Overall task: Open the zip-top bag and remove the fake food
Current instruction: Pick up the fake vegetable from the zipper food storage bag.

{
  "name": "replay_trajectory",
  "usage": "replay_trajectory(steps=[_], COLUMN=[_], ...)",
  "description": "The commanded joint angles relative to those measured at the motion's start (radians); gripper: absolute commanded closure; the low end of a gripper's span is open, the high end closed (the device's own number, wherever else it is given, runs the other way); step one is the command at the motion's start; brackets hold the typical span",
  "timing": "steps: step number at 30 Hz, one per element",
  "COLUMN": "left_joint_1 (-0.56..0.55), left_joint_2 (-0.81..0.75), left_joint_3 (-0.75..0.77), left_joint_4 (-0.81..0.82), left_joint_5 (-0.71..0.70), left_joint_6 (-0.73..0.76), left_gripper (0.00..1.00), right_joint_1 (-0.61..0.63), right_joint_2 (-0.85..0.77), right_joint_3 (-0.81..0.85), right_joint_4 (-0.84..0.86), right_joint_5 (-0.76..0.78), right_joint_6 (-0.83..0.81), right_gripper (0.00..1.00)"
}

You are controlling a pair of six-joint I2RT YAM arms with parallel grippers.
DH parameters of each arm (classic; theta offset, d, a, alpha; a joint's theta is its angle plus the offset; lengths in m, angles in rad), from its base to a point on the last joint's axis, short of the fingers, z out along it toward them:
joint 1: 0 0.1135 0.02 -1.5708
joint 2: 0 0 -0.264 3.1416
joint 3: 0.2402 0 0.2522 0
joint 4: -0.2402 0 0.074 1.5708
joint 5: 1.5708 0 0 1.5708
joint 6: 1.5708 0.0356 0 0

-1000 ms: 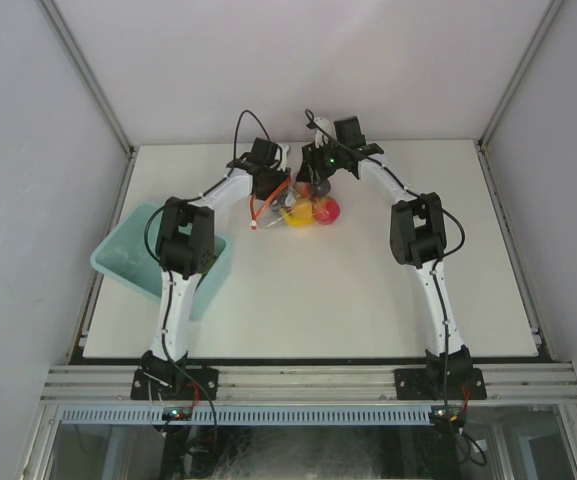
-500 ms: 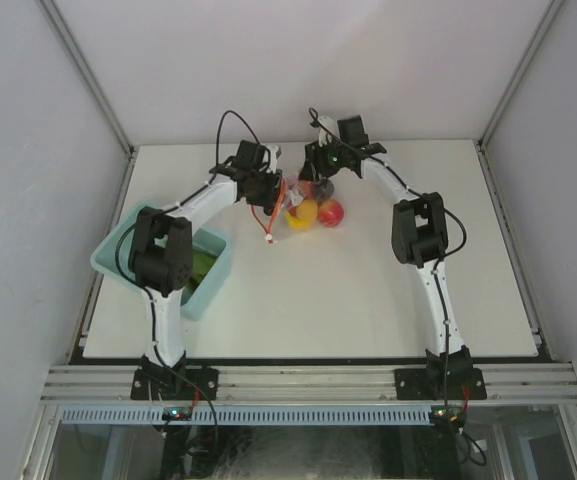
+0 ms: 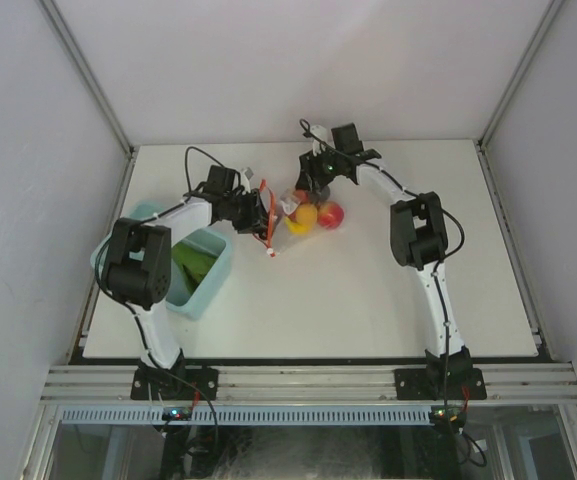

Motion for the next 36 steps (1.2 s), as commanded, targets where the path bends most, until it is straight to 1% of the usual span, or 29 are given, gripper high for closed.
replay_trajectory(steps=[1, 3, 11, 18, 24, 30, 36], left_joint_1=[-0.009, -0.012, -0.029, -0.063, -0.087, -0.098, -0.098], left_joint_2=[-0.166, -0.201, -0.283, -0.294, -0.322, -0.342, -0.379], left_joint_3=[-0.024, -0.031, -0.053, 0.016, 0.027, 0.058, 0.093], left_joint_4=[0.026, -0.016, -0.129, -0.289, -0.352, -0.434, -0.522], left_joint_5=[-0.004, -0.053, -0.166, -0.253, -0.306, -0.382, -0.467], left_joint_6=[-0.036, -0.017, 0.013, 0.045, 0.045, 0.057, 0.071], left_gripper=[0.85, 0.85, 0.89, 0.9, 0.9, 0.91, 0.91], right_joint_1=[0.004, 0.004, -0.007, -0.009, -0.022, -0.04, -0.039], right_joint_2=[-0.117, -0.138, -0.188, -0.218, -0.234, -0.28, -0.303], right_joint_3=[-0.054, -0.079, -0.135, -0.169, -0.187, -0.255, -0.277], right_joint_4=[0.067, 0.086, 0.123, 0.147, 0.142, 0.201, 0.215], right_joint_5=[-0.011, -0.016, -0.038, -0.072, -0.072, -0.106, -0.136], right_joint_6=[-0.026, -0.024, -0.024, -0.028, -0.048, -0.032, -0.04], right_gripper=[0.42, 0.42, 0.4, 0.39, 0.39, 0.39, 0.39])
